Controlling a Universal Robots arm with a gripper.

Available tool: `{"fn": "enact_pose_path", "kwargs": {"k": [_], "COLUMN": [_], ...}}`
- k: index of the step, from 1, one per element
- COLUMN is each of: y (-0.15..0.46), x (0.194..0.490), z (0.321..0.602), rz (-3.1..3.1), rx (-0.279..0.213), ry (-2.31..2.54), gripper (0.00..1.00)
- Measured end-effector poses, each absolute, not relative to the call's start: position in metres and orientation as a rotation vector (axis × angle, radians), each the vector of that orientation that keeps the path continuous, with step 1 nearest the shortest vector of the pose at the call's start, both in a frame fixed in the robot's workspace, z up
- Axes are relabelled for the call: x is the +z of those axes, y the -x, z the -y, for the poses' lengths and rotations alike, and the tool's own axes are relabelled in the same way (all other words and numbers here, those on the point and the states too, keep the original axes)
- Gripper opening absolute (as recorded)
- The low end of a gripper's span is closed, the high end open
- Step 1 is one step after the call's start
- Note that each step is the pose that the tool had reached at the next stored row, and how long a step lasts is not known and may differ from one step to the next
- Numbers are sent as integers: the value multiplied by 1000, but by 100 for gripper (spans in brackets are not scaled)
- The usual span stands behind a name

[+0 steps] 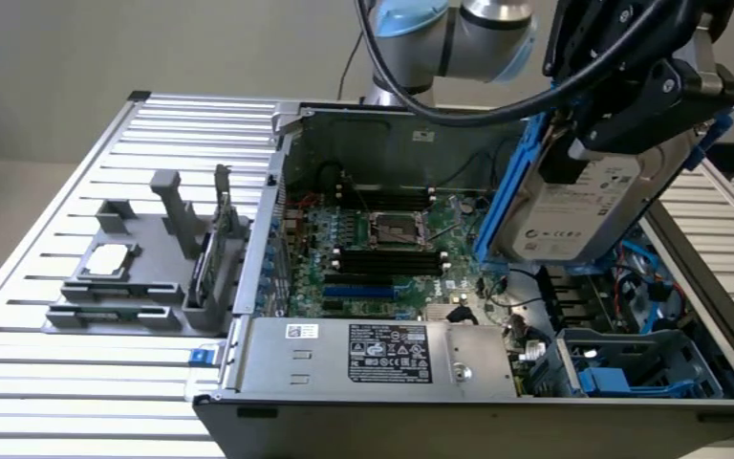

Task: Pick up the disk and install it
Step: 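Pick up the disk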

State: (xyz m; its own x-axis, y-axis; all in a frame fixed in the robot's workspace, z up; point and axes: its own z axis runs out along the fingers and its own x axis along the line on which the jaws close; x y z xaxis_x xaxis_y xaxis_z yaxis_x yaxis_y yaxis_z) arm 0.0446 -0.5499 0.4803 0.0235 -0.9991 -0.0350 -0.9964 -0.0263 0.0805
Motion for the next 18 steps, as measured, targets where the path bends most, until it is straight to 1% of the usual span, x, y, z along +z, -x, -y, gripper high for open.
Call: {"fn": "enact_pose_path", "kwargs": {"k": [6,18], "y": [-54,-99], "x": [480,479], "z": [570,594], "rz": [2165,2160], "rx": [-134,-145], "ry": [-2219,-2214], "gripper": [33,33]}}
